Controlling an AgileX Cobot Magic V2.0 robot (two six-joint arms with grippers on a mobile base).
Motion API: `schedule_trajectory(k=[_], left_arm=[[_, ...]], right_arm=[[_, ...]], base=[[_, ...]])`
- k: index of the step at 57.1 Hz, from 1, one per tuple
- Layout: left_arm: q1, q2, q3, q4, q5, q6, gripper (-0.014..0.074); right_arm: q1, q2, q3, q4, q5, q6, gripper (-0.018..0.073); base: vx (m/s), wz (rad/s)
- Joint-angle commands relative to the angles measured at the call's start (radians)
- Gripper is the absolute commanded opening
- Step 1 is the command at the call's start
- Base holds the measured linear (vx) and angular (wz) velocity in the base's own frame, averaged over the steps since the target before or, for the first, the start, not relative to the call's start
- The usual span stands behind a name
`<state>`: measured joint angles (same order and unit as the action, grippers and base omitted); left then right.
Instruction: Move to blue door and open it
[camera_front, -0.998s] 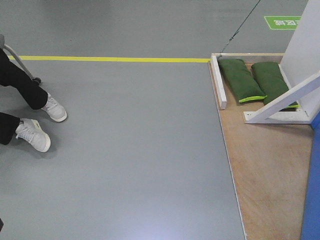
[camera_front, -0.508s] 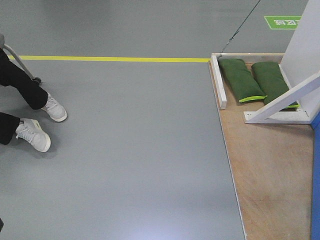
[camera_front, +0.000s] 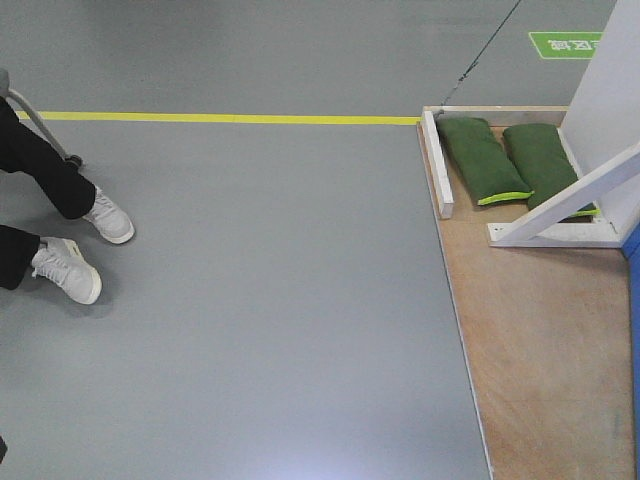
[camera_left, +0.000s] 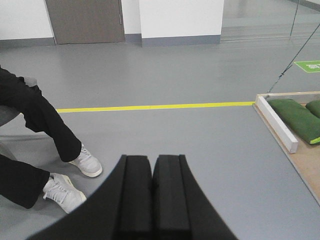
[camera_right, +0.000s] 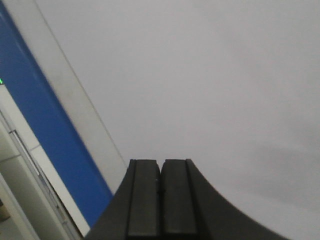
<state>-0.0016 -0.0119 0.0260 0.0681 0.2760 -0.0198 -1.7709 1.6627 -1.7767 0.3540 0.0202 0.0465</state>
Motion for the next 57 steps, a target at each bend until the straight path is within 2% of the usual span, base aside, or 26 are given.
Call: schedule_trajectory(k=[1, 23, 39, 57], left_arm=[[-0.006, -0.013, -0.026, -0.003, -0.085, -0.007, 0.0073], [-0.006, -0.013, -0.026, -0.003, -0.085, -0.007, 0.0073], [-0.006, -0.013, -0.026, -0.003, -0.085, -0.007, 0.0073], [-0.006, -0.013, -0.026, -0.003, -0.085, -0.007, 0.0073]], right_arm=[[0.054, -0.014, -0.028, -0.044, -0.098, -0.007, 0.0012], [0.233, -0.004, -0.028, -0.044, -0.096, -0.007, 0.0012], [0.312, -0.079, -0.028, -0.043, -0.033, -0.007, 0.0012], [0.328, -0.179, -0.028, -0.040, 0.031, -0.007, 0.0012]], base=[[0.00, 0.00], [0.00, 0.00], [0.00, 0.00], [0.00, 0.00]])
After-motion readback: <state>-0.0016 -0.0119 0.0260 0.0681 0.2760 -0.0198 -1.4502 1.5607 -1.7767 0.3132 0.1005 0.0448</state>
